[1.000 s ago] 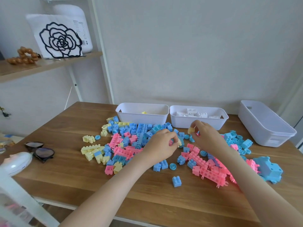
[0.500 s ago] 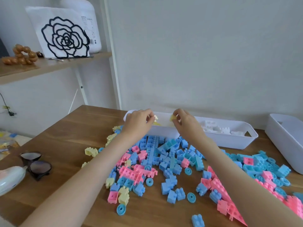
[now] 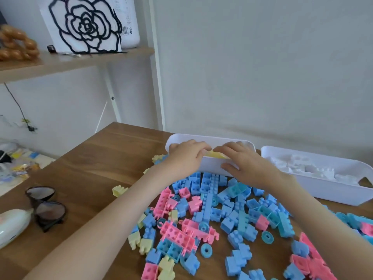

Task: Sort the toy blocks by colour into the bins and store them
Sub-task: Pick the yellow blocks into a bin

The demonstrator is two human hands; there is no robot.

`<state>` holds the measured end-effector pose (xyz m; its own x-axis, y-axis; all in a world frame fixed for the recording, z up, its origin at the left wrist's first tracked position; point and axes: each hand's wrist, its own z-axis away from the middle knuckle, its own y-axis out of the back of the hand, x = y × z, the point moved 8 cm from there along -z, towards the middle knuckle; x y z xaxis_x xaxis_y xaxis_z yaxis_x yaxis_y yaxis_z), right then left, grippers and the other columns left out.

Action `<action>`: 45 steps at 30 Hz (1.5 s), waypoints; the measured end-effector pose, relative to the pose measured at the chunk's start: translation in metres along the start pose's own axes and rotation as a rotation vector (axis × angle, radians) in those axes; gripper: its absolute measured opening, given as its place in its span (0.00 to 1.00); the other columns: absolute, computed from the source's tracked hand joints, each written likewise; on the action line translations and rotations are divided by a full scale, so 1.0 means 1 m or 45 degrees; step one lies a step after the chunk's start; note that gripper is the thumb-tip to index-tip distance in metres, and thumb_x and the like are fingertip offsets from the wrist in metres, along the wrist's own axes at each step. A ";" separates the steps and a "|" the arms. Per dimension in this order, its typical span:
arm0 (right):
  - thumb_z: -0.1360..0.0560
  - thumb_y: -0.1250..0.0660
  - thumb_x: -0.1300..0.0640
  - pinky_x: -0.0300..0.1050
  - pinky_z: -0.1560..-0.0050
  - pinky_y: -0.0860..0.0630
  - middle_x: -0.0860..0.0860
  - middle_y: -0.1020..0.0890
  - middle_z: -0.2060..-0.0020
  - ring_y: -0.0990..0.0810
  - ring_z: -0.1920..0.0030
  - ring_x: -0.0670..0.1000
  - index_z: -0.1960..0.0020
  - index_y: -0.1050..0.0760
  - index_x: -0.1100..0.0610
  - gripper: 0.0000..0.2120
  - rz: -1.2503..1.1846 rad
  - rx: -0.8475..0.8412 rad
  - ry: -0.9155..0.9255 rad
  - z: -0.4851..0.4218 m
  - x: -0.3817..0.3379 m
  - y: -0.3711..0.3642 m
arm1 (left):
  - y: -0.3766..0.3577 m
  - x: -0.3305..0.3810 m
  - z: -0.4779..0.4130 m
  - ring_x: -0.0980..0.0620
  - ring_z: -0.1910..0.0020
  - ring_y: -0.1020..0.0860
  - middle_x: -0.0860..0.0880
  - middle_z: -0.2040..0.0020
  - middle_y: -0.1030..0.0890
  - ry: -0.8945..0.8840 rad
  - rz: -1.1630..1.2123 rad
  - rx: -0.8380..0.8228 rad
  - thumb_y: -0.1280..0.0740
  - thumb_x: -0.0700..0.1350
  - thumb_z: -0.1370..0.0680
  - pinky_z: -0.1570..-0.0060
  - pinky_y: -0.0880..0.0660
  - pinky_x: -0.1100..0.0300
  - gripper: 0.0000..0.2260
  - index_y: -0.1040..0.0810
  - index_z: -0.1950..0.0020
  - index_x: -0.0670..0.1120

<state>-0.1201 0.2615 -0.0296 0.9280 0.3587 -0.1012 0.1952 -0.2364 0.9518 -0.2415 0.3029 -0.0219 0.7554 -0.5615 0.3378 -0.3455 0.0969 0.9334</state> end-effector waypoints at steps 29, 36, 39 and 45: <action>0.20 0.44 0.61 0.40 0.40 0.32 0.50 0.25 0.37 0.27 0.40 0.50 0.36 0.29 0.52 0.15 -0.285 -0.385 -0.099 -0.026 -0.098 -0.047 | 0.011 -0.108 0.164 0.51 0.40 0.33 0.53 0.41 0.25 0.629 0.088 0.630 0.35 0.47 0.24 0.44 0.36 0.61 0.11 0.22 0.43 0.54; 0.26 0.43 0.70 0.39 0.49 0.35 0.49 0.25 0.48 0.30 0.52 0.48 0.38 0.28 0.50 0.22 -0.185 -0.495 -0.054 -0.021 -0.108 -0.044 | 0.014 -0.115 0.175 0.49 0.39 0.34 0.49 0.40 0.28 0.767 0.090 0.699 0.35 0.49 0.25 0.42 0.36 0.59 0.17 0.27 0.36 0.50; 0.27 0.43 0.70 0.42 0.47 0.39 0.47 0.27 0.53 0.32 0.51 0.48 0.41 0.27 0.49 0.22 -0.132 -0.507 -0.021 -0.018 -0.110 -0.042 | 0.010 -0.121 0.176 0.49 0.42 0.32 0.49 0.45 0.25 0.857 0.075 0.601 0.37 0.53 0.24 0.44 0.34 0.58 0.14 0.25 0.41 0.50; 0.24 0.39 0.63 0.41 0.49 0.43 0.45 0.30 0.55 0.33 0.49 0.48 0.47 0.25 0.49 0.11 -0.097 -0.385 -0.040 -0.019 -0.109 -0.035 | 0.009 -0.115 0.171 0.52 0.52 0.28 0.53 0.59 0.27 0.752 0.121 0.579 0.37 0.49 0.23 0.58 0.36 0.62 0.04 0.25 0.55 0.49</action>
<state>-0.2343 0.2479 -0.0459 0.9244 0.3362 -0.1802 0.1659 0.0710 0.9836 -0.4268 0.2273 -0.0729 0.8397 -0.0211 0.5427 -0.5234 -0.2980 0.7983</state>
